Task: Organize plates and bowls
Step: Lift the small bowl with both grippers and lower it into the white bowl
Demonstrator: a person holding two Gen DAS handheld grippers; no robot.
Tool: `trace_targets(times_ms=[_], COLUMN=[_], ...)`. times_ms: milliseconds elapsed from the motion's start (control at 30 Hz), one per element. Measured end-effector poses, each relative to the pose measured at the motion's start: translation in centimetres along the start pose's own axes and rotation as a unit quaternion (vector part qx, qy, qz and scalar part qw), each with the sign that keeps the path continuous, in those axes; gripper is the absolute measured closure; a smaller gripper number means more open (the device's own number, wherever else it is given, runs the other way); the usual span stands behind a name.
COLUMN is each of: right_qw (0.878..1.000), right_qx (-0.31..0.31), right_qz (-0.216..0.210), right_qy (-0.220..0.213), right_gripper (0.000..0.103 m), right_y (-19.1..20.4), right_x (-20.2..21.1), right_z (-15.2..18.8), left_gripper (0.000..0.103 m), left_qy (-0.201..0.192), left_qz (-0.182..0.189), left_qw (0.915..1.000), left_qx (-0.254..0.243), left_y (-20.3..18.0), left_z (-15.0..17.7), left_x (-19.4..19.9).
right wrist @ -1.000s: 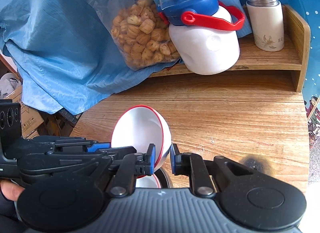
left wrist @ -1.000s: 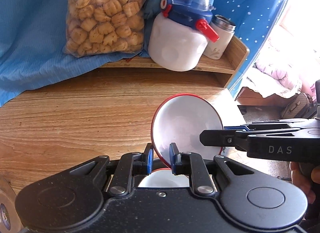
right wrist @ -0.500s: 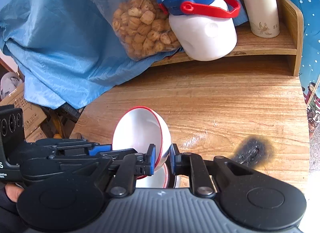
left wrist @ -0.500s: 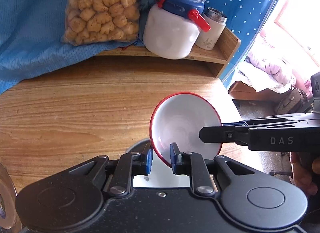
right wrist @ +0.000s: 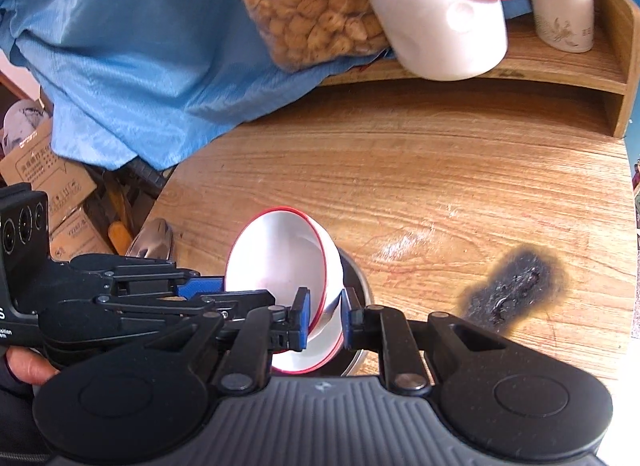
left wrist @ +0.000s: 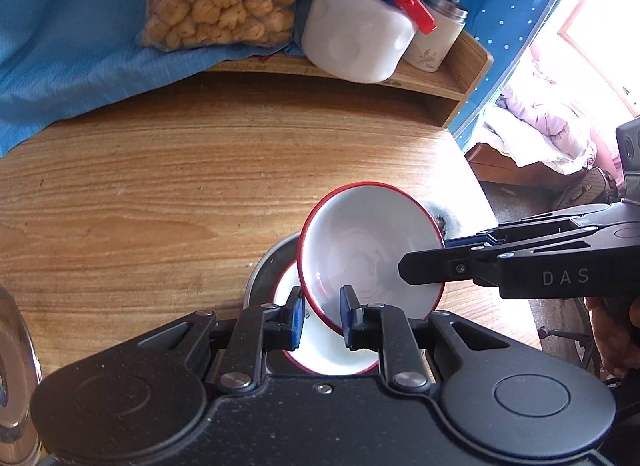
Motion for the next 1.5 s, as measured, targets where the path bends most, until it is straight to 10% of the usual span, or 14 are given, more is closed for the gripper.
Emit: trace_targets(times_ms=[1500], right_qw=[0.997], right_qx=[0.011], right_qz=[-0.005], right_qy=[0.08], right_gripper=[0.081], right_y=[0.4], right_x=[-2.3], right_z=[1.7], left_gripper=[0.082], left_qy=[0.034], left_qz=[-0.02], left_qw=[0.9992], left_qx=[0.005], left_y=[0.5], left_z=[1.5], left_x=[-0.6])
Point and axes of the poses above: each gripper's, at about its wrist camera, not at the fingertips, and x roughly against the way its jaws point, y to its left, z to its underside, the point moved 10 cm from there along -x, roughly the way its jaws point, and after that the axes turned 12 degrees about x, right-handed, at the moved point
